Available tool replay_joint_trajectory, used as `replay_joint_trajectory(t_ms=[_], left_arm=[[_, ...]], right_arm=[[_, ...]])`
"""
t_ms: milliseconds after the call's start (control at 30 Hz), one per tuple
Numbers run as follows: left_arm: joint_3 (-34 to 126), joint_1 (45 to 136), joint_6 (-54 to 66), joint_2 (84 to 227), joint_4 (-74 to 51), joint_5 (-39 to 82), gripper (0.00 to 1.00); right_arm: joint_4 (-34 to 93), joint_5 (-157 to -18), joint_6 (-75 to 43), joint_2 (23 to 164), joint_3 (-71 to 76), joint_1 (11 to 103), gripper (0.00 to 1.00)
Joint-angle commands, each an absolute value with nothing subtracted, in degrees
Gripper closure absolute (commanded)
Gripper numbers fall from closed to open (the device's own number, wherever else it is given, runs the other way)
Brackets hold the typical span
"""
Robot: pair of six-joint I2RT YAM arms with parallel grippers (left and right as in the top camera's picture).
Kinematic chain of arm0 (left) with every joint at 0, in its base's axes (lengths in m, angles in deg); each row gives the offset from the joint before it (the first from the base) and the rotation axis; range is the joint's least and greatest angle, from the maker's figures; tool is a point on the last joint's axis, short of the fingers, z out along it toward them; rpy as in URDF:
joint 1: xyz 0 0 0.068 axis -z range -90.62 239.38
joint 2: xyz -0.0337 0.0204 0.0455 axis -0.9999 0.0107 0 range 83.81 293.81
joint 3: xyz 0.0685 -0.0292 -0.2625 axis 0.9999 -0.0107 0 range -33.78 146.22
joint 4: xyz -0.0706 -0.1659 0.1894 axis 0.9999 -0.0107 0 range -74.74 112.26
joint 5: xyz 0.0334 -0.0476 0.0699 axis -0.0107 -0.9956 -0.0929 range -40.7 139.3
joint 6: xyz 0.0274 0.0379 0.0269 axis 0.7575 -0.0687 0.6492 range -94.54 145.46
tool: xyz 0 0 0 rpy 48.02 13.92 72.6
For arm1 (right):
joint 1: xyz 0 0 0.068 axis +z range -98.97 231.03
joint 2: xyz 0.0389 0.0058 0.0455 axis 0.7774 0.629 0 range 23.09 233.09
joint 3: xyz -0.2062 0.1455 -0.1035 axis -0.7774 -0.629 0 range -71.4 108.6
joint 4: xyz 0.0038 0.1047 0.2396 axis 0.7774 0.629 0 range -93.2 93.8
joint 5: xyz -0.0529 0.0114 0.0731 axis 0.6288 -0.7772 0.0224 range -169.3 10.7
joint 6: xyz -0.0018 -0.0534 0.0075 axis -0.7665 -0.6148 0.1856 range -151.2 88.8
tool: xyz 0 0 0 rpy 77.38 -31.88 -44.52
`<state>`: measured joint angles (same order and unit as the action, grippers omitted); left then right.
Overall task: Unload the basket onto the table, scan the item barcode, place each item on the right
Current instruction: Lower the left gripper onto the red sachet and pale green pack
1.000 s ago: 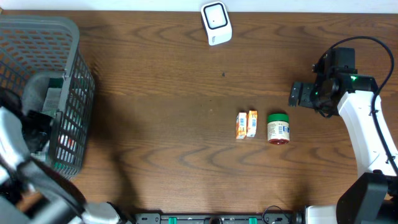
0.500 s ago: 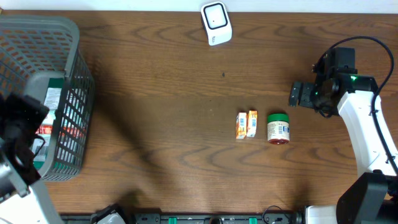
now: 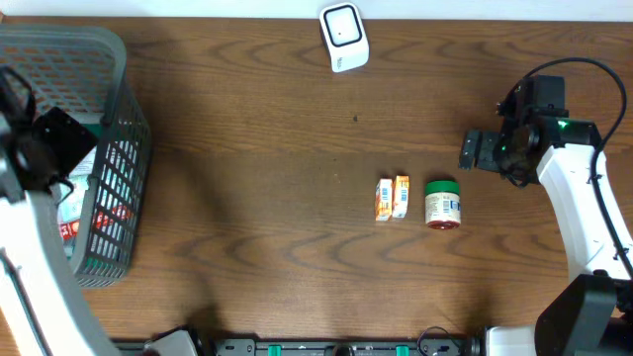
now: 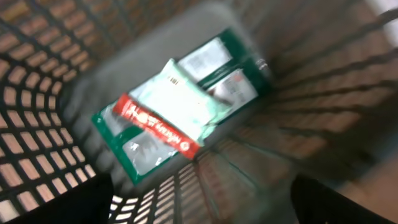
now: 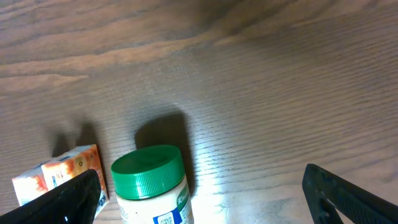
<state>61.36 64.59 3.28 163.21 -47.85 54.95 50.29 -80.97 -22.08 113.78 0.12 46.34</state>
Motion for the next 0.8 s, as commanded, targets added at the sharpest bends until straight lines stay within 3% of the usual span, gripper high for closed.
replay_joint_trajectory(t_ms=[0, 400, 767], left_arm=[[61.25, 62.29, 3.76, 171.34, -49.23, 56.35, 0.08], [58.56, 56.63, -1.5, 192.47, -49.73, 54.89, 0.09], [55.32, 55.54, -2.99, 204.56, -41.23, 54.89, 0.1]], right_arm=[[50.38, -80.65, -22.3, 112.82, 0.91, 46.25, 0.01], [50.36, -80.65, -22.3, 112.82, 0.91, 46.25, 0.01], [50.36, -80.65, -22.3, 112.82, 0.91, 46.25, 0.01]])
